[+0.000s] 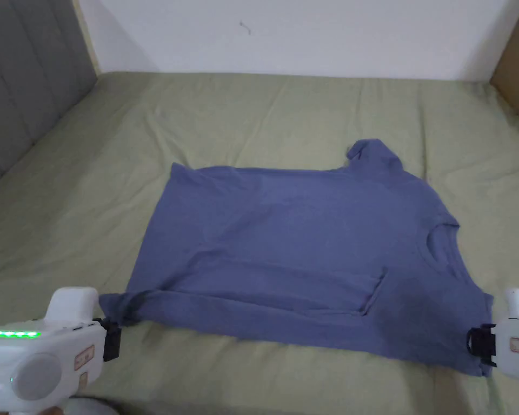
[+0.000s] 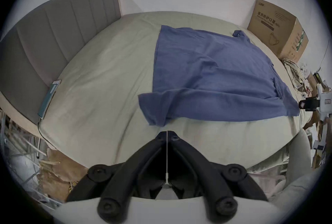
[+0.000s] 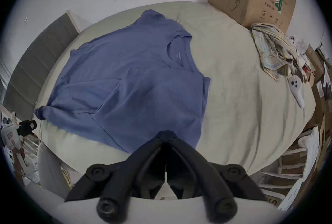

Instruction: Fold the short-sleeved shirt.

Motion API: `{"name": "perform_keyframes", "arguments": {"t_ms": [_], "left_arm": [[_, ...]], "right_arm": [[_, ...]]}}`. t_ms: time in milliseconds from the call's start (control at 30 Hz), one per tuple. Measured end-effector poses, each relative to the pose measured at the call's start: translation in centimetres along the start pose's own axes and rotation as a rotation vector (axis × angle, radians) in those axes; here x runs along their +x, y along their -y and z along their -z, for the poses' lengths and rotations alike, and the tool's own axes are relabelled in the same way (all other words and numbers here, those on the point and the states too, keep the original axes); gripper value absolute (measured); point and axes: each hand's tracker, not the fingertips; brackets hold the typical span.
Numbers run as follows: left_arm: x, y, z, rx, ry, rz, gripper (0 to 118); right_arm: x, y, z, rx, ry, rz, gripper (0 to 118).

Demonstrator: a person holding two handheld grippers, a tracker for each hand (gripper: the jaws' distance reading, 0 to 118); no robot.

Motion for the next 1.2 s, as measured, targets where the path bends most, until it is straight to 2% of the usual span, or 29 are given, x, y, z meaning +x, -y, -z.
{"name": "perform_keyframes", "arguments": {"t_ms": [67,167,200,233,367,400,433,467,500,533,567,667,767,800,833,867,900,933,1133,1200], "left_arm": [[-0.4,-0.5,0.1,-0.006,-0.012,-0.011,7],[-0.5,-1.6,-0.2,0.004,-0.029,-0.033,92],[-0.6,-1.9,-0.3,0.030,-0.035,-0.050,108],[-0.7,-2.4,-0.3,0.054,-0.037,-0.068,108],[-1.1,-3.8,1.1,0.056,-0.014,-0.122,104],[-1.2,-4.1,1.6,0.061,0.004,-0.132,92],[-1.0,-4.2,2.0,0.059,0.007,-0.135,75],[-0.8,-4.4,2.5,0.047,0.012,-0.130,53],[-0.5,-4.4,3.3,0.025,0.012,-0.113,17],[-0.5,-4.1,4.3,-0.009,-0.002,-0.094,2],[-0.2,-4.0,4.8,-0.027,-0.037,-0.094,2],[-0.2,-3.6,4.8,-0.022,0.005,-0.110,2],[0.1,-3.9,4.5,-0.024,-0.017,-0.078,2],[-0.2,-3.9,4.8,-0.025,-0.028,-0.067,2],[-0.2,-4.0,4.7,-0.027,-0.035,-0.057,2],[-0.3,-4.0,4.7,-0.027,-0.037,-0.058,2],[-0.4,-4.0,4.8,-0.027,-0.037,-0.060,2],[-0.6,-4.0,5.0,-0.030,-0.033,-0.063,2],[-0.5,-3.8,5.2,-0.045,-0.042,-0.056,2],[-0.4,-3.6,5.2,-0.051,-0.041,-0.056,2]], "right_arm": [[-0.3,-0.3,0.1,-0.005,0.009,-0.011,1],[-0.2,-0.4,0.2,-0.015,-0.032,0.021,1],[-0.2,-0.5,0.0,-0.017,-0.057,0.049,1],[-0.1,-0.5,0.0,-0.017,-0.074,0.074,1],[0.0,-0.8,0.4,-0.028,-0.059,0.075,1],[0.0,-0.8,0.4,-0.032,-0.054,0.073,1],[0.0,-0.7,0.5,-0.036,-0.054,0.072,1],[0.1,-0.7,0.6,-0.041,-0.056,0.074,1],[0.1,-0.5,0.7,-0.048,-0.059,0.078,1],[0.2,-0.4,0.8,-0.053,-0.060,0.083,1],[0.3,-0.3,0.9,-0.058,-0.060,0.090,1],[0.8,0.1,0.6,-0.060,-0.060,0.098,1],[1.0,0.1,-0.1,-0.044,-0.069,0.087,1],[1.0,0.1,-0.5,-0.034,-0.069,0.078,7],[1.0,0.0,-0.7,-0.032,-0.064,0.069,20],[1.1,-0.1,-0.9,-0.035,-0.062,0.059,34],[1.1,-0.2,-1.1,-0.029,-0.058,0.054,54],[1.2,-0.2,-1.2,-0.016,-0.058,0.049,68],[1.2,-0.3,0.5,-0.066,-0.051,0.040,68],[0.7,0.3,1.3,-0.095,-0.059,-0.016,66]]}}
